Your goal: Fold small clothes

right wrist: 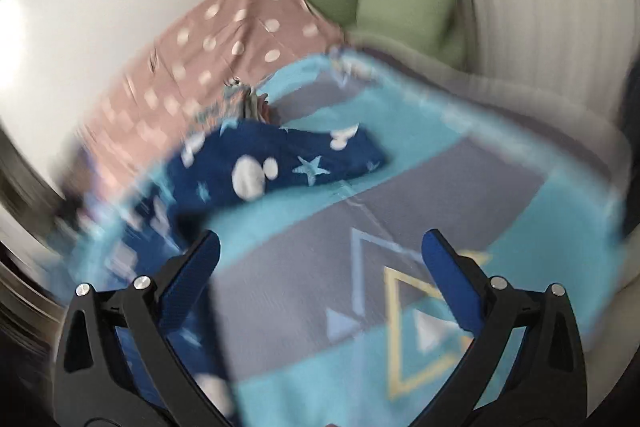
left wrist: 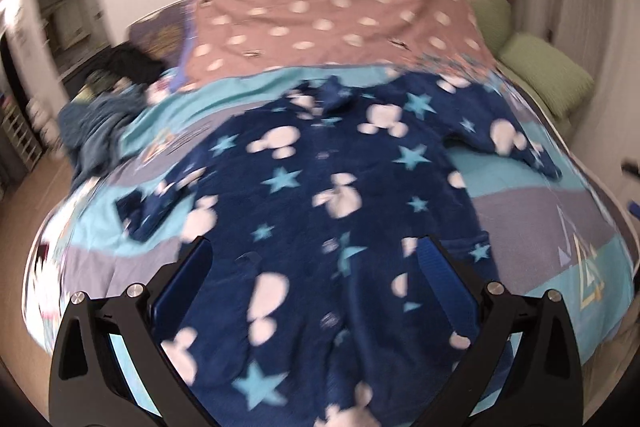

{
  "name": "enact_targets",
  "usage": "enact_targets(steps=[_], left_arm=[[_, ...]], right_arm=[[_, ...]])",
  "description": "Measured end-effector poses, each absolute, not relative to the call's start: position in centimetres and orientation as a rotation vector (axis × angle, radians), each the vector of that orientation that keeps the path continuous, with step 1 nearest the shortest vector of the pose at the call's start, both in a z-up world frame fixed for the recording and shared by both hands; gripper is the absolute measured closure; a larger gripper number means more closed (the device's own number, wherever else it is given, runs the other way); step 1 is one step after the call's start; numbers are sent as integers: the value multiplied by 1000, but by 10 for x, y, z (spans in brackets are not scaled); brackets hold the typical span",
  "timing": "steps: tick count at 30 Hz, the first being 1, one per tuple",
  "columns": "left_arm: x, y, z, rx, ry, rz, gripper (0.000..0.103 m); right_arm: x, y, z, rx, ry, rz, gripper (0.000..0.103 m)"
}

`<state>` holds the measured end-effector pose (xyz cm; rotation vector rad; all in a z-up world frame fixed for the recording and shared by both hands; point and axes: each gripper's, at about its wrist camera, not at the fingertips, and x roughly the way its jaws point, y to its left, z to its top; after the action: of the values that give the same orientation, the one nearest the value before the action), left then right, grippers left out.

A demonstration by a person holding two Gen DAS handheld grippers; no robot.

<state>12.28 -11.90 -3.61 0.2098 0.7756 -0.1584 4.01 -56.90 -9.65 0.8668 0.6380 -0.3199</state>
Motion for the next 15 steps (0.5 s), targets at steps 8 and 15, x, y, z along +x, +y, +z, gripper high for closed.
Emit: enact_targets(steps=[8, 15], left_arm=[[183, -241, -40, 501, 754, -449, 1], [227, -294, -46, 444, 784, -609, 1]], right_arm=[[133, -651, -221, 1470, 648, -54, 19], [191, -675, -255, 1540, 635, -222, 27]])
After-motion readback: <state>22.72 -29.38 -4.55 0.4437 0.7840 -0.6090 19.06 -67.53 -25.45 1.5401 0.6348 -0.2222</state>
